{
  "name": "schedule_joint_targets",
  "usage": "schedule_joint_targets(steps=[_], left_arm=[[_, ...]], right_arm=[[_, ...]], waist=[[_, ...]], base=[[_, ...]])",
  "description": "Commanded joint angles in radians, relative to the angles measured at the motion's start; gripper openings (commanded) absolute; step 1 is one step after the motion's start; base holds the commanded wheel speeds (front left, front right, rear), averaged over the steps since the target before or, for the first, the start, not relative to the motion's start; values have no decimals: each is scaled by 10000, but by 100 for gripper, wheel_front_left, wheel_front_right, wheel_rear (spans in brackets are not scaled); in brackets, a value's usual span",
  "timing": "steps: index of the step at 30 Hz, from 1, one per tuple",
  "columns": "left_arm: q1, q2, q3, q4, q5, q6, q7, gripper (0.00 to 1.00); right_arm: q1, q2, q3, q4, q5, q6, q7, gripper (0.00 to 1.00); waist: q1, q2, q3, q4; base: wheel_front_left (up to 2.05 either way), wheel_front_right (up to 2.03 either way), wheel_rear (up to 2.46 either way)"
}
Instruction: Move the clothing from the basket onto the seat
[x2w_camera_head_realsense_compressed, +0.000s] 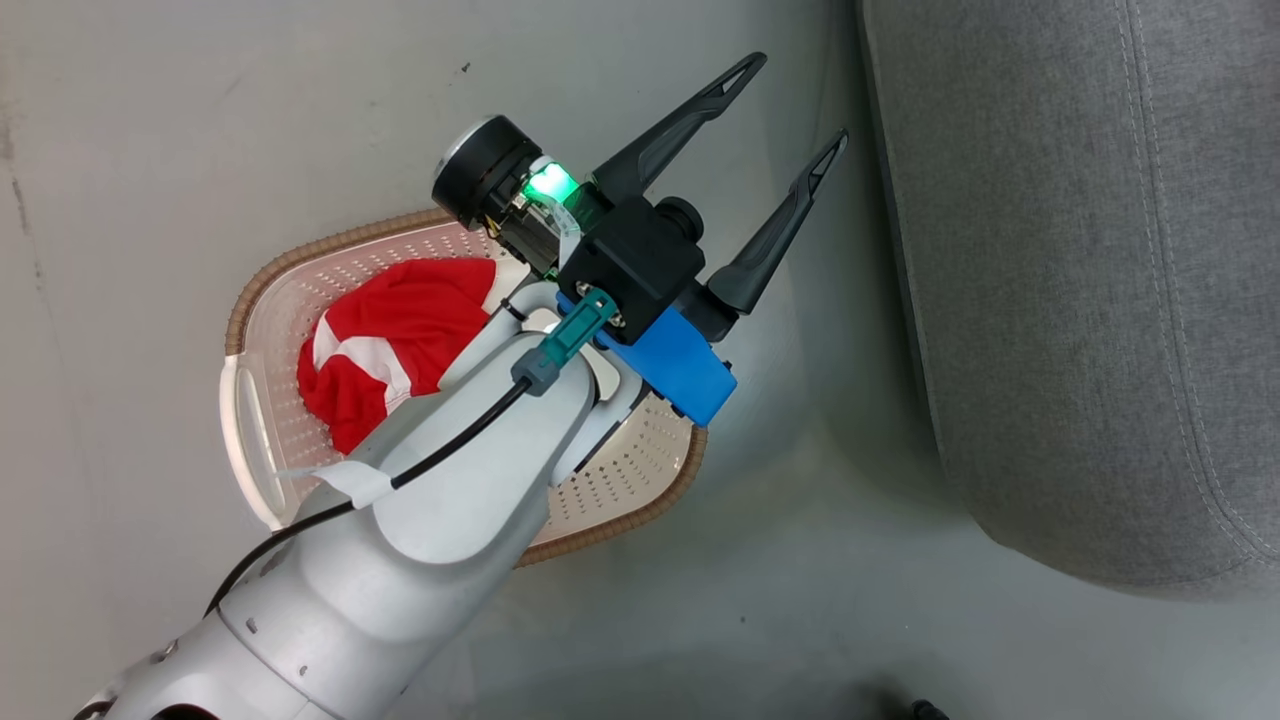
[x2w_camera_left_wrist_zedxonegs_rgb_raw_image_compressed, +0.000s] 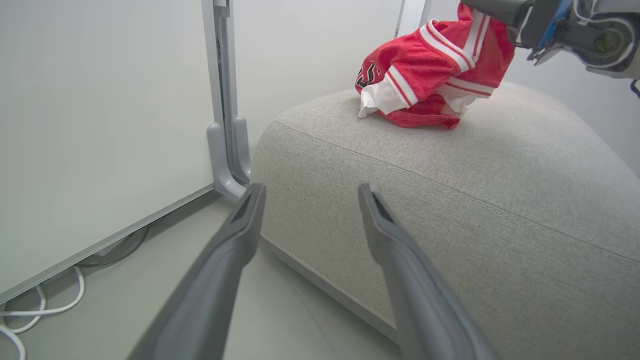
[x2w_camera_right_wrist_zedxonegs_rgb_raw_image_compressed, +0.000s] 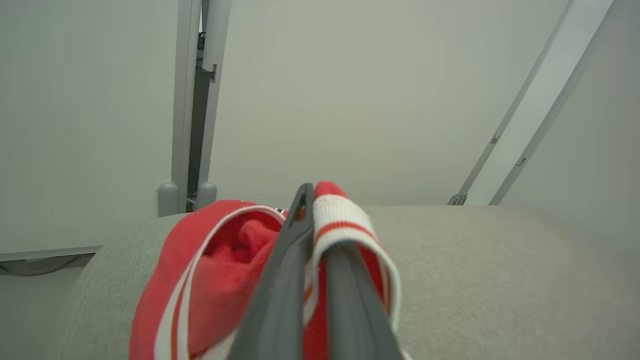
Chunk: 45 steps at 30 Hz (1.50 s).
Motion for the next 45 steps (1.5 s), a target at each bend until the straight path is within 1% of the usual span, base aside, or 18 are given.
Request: schedule_joint_targets(steps=[1, 4, 8, 9, 10, 11, 12, 17, 24, 28, 30, 37, 45], left_arm=[[-35, 27, -32, -28, -49, 26, -52, 100], [0, 26, -53, -32, -57, 61, -46, 100], [83, 103, -52, -24, -122, 103, -49, 100], [110, 129, -39, -12, -146, 110, -53, 100], [110, 129, -39, -12, -146, 110, -53, 100], [132, 146, -30, 0, -158, 99, -56, 100], [162, 154, -21, 20, -166, 102, -62, 100], [449, 110, 24, 68, -305, 144, -94, 100], [1062, 87, 273, 54, -524, 181, -114, 100], [1634, 189, 587, -139, -548, 260, -118, 100], [1952, 234, 784, -236, -567, 282, -118, 100], [3129, 281, 1754, -682, -436, 499, -112, 100], [4454, 194, 3391, -1585, -12, 673, -113, 100]], right_arm=[[538, 305, -145, 12, 29, 2, -7, 0], [1185, 777, -166, 122, -27, 2, -7, 0], [1684, 1171, -289, 71, -38, 2, -7, 0], [1801, 1273, -294, 6, -54, 2, -7, 25], [1801, 1273, -294, 6, -54, 2, -7, 25], [1926, 1357, -310, -75, -62, 2, -7, 47], [2076, 1438, -326, -160, -64, 2, -5, 100], [2946, 1809, -391, -531, -75, 2, -5, 100], [4502, 2308, -262, -936, -186, 2, -5, 100], [5253, 2499, 25, -1498, -145, 3, -6, 100], [5571, 2489, 254, -1884, -241, 2, -6, 100], [6392, 2784, 1181, -3086, -86, 2, -6, 100], [7083, 3154, 2315, -4182, 123, 2, -5, 100]], waist=[[-1, 0, -44, -2], [-1, 0, -94, 3], [-1, 0, -204, -21], [-1, 0, -257, -41], [-1, 0, -257, -41], [-1, 0, -316, -60], [-1, 0, -394, -79], [-1, 0, -993, -141], [-1, 0, -2131, -221], [-1, 0, -2797, -231], [-1, 0, -3109, -182], [-1, 0, -4065, 309], [-1, 0, -4773, 1105]], base=[[0, 0, 0], [0, 0, 0], [0, 0, 0], [0, 0, 0], [0, 0, 0], [0, 0, 0], [0, 0, 0], [0, 0, 0], [0, 0, 0], [0, 0, 0], [0, 0, 0], [0, 0, 0], [0, 0, 0]])
